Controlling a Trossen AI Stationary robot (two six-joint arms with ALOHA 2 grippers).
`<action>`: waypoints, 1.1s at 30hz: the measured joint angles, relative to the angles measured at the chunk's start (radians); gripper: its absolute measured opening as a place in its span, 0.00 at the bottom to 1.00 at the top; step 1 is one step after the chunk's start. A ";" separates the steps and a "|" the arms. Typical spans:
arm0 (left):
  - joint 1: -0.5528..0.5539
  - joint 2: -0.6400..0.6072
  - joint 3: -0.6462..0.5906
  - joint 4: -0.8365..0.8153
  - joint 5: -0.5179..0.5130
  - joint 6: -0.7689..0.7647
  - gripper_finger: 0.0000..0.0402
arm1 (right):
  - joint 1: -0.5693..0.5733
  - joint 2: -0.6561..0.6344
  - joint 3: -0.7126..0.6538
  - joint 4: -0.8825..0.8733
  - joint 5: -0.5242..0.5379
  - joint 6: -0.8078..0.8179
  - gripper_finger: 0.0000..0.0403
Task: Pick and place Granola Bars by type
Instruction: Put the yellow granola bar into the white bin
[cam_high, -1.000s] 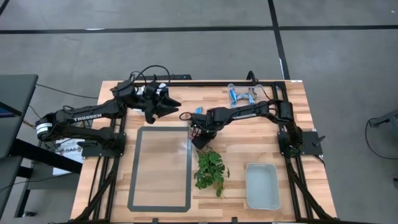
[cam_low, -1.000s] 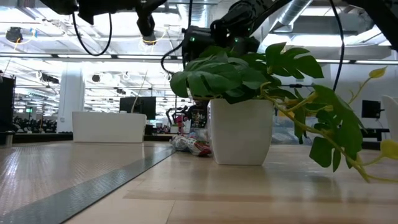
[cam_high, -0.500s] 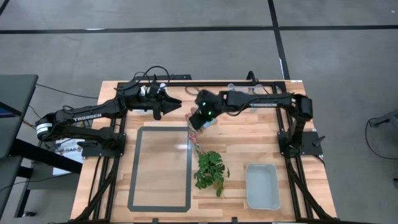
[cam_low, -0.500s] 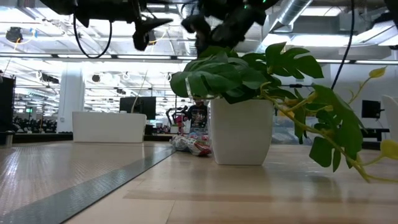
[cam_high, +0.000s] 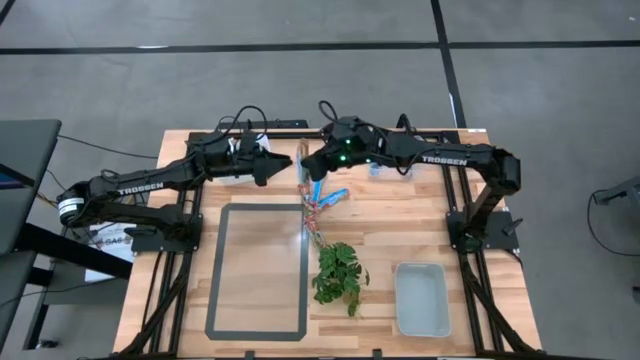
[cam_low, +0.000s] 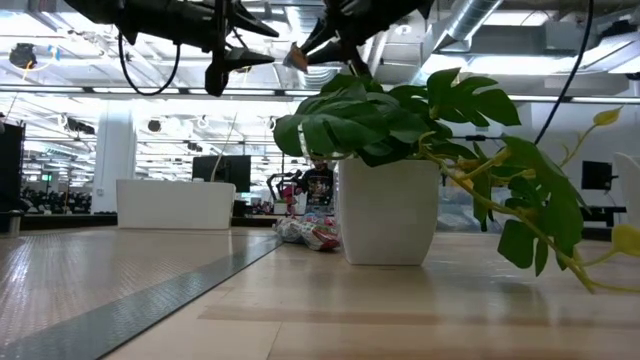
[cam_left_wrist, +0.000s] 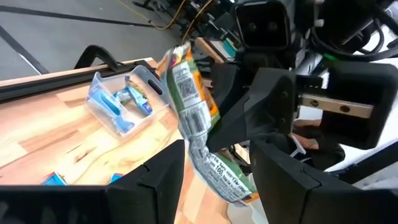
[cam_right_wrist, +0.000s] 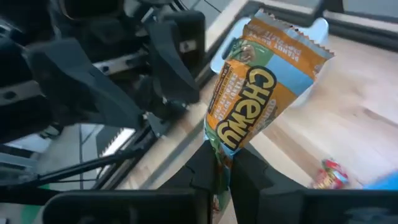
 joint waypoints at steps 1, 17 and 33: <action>0.000 0.000 0.000 0.000 0.000 0.000 0.43 | 0.000 0.002 0.000 0.010 0.000 -0.002 0.06; -0.001 0.043 0.000 0.069 0.077 -0.006 0.43 | 0.026 0.011 0.000 0.141 -0.006 -0.048 0.06; 0.002 0.040 0.000 0.093 0.113 0.019 0.05 | 0.025 0.012 -0.001 0.170 -0.004 -0.055 0.08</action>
